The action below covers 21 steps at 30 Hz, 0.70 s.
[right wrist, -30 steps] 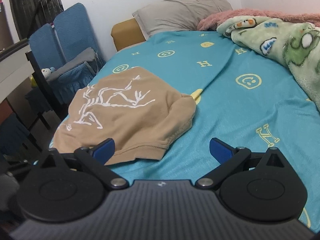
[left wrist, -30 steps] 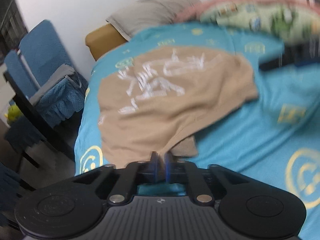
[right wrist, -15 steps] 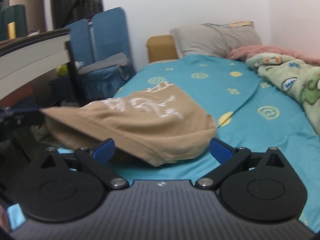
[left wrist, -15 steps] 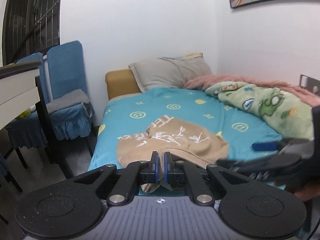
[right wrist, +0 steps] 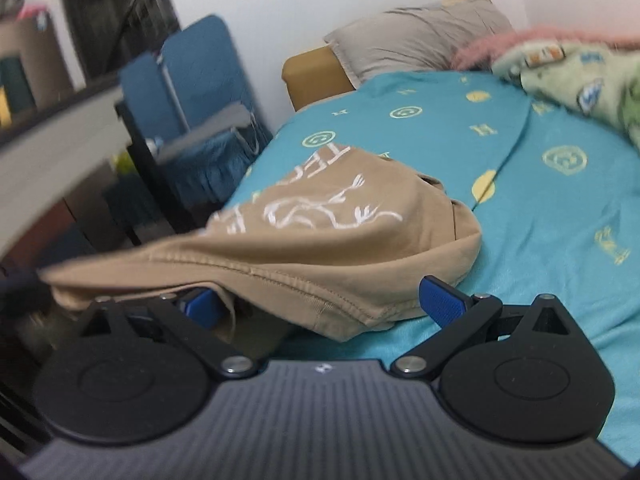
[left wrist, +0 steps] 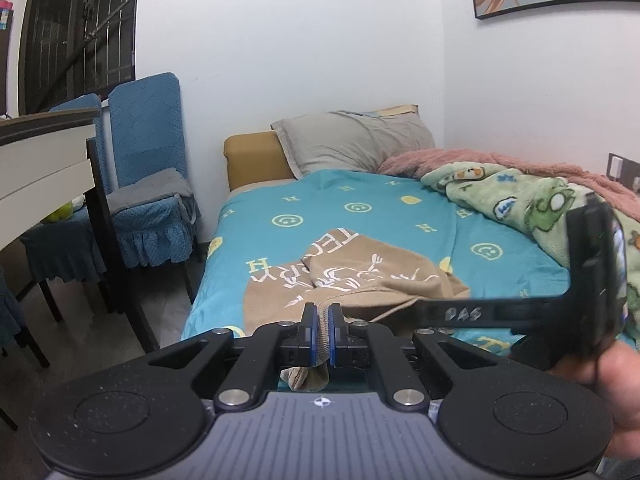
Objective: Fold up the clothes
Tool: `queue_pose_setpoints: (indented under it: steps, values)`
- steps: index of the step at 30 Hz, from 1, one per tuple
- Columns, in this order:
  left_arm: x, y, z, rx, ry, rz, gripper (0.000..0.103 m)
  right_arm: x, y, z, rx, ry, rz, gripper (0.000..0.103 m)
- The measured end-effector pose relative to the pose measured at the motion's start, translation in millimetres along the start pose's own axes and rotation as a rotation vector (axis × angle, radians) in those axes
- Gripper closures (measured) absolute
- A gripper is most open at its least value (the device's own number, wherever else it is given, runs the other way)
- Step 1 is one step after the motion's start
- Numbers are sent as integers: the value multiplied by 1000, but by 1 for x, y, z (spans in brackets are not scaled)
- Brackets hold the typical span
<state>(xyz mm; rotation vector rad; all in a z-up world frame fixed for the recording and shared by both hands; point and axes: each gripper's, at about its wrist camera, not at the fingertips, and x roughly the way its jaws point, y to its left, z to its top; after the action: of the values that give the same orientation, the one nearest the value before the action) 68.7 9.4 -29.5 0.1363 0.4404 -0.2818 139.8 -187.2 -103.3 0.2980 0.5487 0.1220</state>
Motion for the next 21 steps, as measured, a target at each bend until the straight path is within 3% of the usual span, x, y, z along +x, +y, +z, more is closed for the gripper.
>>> queue_pose_setpoints:
  steps: [4, 8, 11, 16, 21]
  values:
    - [5, 6, 1, -32, -9, 0, 97, 0, -10, 4, 28, 9, -6, 0]
    - [12, 16, 2, -73, -12, 6, 97, 18, -3, -6, -55, 198, -53, 0]
    - [13, 23, 5, -95, -26, 22, 97, 8, 15, -14, -157, 265, -42, 0]
    - [15, 39, 8, -168, -19, 8, 97, -33, 31, -7, -253, 138, 71, 0]
    - [17, 41, 8, -164, -18, 12, 97, -16, 6, 7, -83, 99, 7, 0]
